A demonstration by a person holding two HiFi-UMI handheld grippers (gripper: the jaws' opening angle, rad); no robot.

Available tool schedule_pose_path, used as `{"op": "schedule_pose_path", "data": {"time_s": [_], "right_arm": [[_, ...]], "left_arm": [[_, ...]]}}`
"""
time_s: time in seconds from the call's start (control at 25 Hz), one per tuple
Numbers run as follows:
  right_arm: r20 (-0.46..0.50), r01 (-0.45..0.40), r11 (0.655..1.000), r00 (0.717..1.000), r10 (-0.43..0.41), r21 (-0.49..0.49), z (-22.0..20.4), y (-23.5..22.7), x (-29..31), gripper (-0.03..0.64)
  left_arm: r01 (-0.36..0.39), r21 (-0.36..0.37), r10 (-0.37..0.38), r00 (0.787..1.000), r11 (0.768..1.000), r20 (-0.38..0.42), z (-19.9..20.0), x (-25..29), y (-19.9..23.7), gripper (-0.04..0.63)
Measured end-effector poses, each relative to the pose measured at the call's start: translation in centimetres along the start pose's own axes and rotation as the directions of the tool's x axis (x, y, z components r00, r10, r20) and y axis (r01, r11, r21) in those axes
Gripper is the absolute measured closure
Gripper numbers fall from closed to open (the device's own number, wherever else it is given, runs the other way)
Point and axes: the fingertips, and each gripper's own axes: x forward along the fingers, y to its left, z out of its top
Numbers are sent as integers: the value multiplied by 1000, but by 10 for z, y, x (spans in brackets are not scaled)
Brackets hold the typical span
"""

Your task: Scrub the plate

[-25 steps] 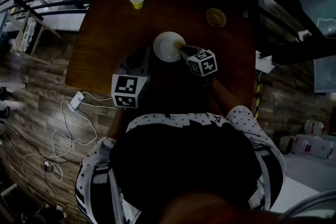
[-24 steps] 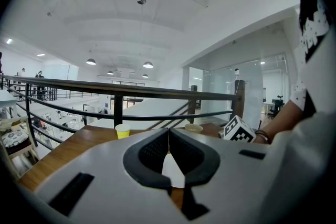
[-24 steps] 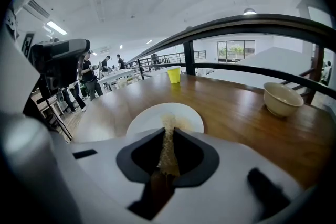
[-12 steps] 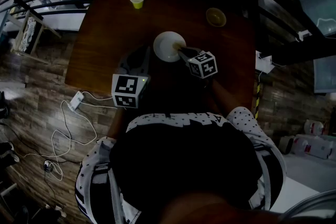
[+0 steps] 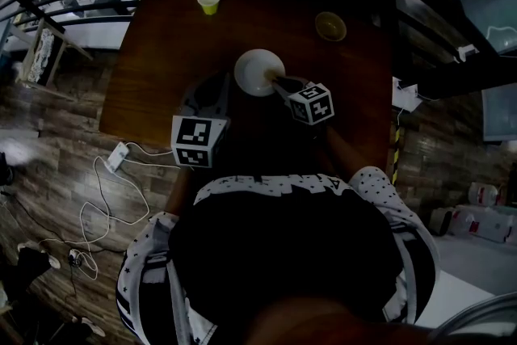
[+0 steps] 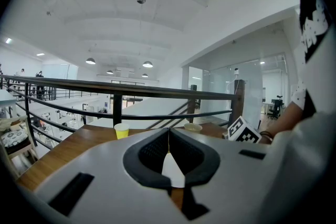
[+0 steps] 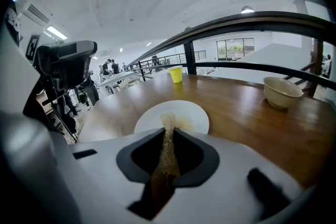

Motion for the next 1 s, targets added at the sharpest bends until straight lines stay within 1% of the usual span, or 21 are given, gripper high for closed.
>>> {"op": "schedule_pose_path", "data": {"time_s": [1.0], "right_arm": [[11, -29, 999, 1000, 28, 40, -6, 18, -7, 566]], "left_arm": [[-1, -4, 1, 1000, 1000, -3, -2, -1, -1, 581]]}}
